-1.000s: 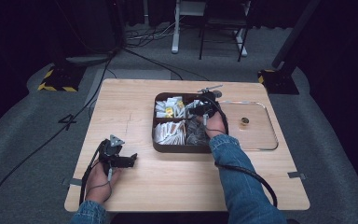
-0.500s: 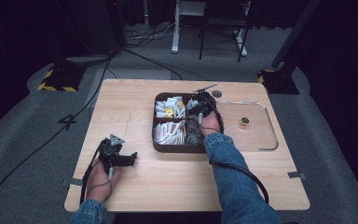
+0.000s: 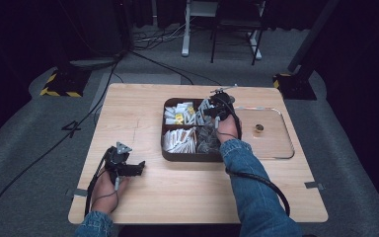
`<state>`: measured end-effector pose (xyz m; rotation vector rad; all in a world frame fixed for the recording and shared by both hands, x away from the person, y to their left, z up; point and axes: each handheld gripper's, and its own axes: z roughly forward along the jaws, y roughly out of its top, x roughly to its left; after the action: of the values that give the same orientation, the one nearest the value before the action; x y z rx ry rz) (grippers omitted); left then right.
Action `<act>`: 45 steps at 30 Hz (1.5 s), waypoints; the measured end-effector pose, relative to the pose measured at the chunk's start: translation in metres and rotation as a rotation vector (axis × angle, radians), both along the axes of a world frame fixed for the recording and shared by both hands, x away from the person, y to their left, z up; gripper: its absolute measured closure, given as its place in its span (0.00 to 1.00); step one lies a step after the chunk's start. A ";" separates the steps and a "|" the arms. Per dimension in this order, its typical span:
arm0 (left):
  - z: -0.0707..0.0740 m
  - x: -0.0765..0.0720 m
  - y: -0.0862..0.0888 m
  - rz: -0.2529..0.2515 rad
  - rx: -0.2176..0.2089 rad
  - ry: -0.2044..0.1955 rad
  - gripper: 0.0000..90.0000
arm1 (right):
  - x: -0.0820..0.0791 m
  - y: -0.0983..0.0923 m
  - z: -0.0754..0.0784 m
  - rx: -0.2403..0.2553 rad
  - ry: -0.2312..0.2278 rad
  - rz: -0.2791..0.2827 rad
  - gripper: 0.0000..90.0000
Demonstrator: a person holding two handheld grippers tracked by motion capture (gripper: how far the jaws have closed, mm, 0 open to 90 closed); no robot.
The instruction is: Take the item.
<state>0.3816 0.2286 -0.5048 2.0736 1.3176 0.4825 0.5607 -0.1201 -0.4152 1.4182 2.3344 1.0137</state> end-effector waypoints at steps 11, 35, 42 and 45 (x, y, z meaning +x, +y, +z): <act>0.000 0.000 0.000 0.000 0.000 0.000 0.07 | -0.021 -0.017 0.025 0.067 -0.081 0.056 0.94; 0.000 0.000 0.000 0.001 -0.001 0.000 0.07 | -0.106 -0.066 0.070 0.169 -0.132 0.217 0.94; 0.000 0.000 0.000 0.000 0.000 0.000 0.07 | -0.129 -0.070 0.073 0.179 -0.136 0.258 0.94; 0.000 0.000 0.000 0.000 0.000 0.000 0.07 | -0.138 -0.069 0.073 0.177 -0.135 0.285 0.94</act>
<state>0.3817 0.2286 -0.5048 2.0736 1.3177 0.4828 0.4222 -0.1894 -0.3425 1.0495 2.4417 1.3778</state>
